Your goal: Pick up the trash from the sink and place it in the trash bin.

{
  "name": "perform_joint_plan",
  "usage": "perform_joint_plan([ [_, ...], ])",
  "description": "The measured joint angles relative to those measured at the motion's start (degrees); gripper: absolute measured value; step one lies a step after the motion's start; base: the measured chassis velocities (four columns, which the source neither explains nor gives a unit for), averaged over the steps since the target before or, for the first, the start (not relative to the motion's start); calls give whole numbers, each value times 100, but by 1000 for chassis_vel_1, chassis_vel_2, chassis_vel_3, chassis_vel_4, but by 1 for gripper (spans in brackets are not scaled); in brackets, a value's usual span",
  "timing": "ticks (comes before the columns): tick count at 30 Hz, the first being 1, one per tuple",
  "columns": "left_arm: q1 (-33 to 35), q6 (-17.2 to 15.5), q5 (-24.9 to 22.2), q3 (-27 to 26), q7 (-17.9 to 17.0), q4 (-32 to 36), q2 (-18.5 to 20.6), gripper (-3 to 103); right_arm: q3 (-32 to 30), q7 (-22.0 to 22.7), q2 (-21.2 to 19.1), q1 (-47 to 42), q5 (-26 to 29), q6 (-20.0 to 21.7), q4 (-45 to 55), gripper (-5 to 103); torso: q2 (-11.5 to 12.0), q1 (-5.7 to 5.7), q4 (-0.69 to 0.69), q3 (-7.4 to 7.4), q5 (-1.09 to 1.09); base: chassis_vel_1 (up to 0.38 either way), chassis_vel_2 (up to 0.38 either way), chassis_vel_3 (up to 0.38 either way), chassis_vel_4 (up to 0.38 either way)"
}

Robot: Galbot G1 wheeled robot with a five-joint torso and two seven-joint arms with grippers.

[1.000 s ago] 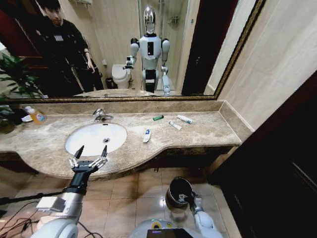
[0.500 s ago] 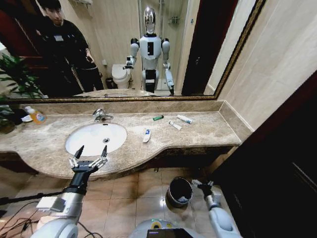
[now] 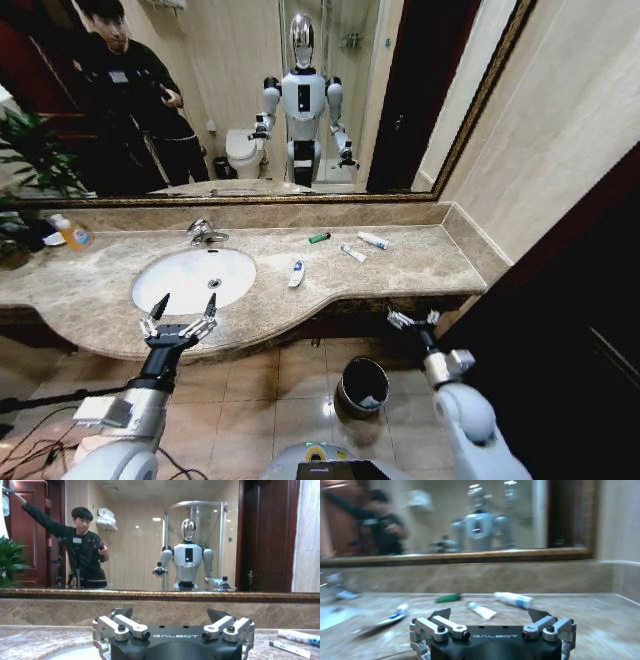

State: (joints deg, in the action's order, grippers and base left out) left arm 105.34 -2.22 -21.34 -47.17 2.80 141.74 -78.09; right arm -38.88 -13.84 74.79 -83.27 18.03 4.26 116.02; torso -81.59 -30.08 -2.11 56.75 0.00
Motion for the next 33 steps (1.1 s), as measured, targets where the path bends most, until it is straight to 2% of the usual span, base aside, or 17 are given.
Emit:
perform_joint_plan([
  [1, 0, 0, 0, 0, 0, 0, 0, 100, -16, -180, -150, 122, 4, 118, -57, 100, 0, 0, 1, 0, 1, 0, 0, 0, 0],
  [2, 0, 0, 0, 0, 0, 0, 0, 100, -16, -180, -150, 122, 4, 118, -57, 100, 0, 0, 1, 0, 1, 0, 0, 0, 0],
  [3, 0, 0, 0, 0, 0, 0, 0, 100, 2, -338, -424, 387, 10, 285, -195, 100, 0, 0, 0, 0, 1, 0, 0, 0, 0],
  [12, 0, 0, 0, 0, 0, 0, 0, 100, 393, -566, -1102, 1494, 254, 957, -714, 100, 0, 0, 0, 1, 1, 0, 0, 0, 0],
  [18, 0, 0, 0, -1, 0, 0, 0, 100, 683, -868, -1471, 2084, 426, 1059, -1249, 100, 0, 0, 0, 1, 1, 0, 0, 0, 0],
  [23, 0, 0, 0, 0, 0, 0, 0, 100, 1095, -779, -1612, 2613, 609, 993, -1775, 100, 0, -1, 0, 1, 2, 0, 0, 0, 0],
  [31, 0, 0, 0, 0, 1, 0, 0, 100, 1970, -411, -1592, 3665, 878, 1293, -2619, 100, -1, -1, 0, 1, -1, 0, 0, 0, 0],
  [33, 0, 0, 0, 0, 3, 0, 0, 100, 2255, -305, -1567, 3981, 1085, 1445, -2790, 100, -1, -1, 0, 1, 0, 0, 0, 0, 0],
])
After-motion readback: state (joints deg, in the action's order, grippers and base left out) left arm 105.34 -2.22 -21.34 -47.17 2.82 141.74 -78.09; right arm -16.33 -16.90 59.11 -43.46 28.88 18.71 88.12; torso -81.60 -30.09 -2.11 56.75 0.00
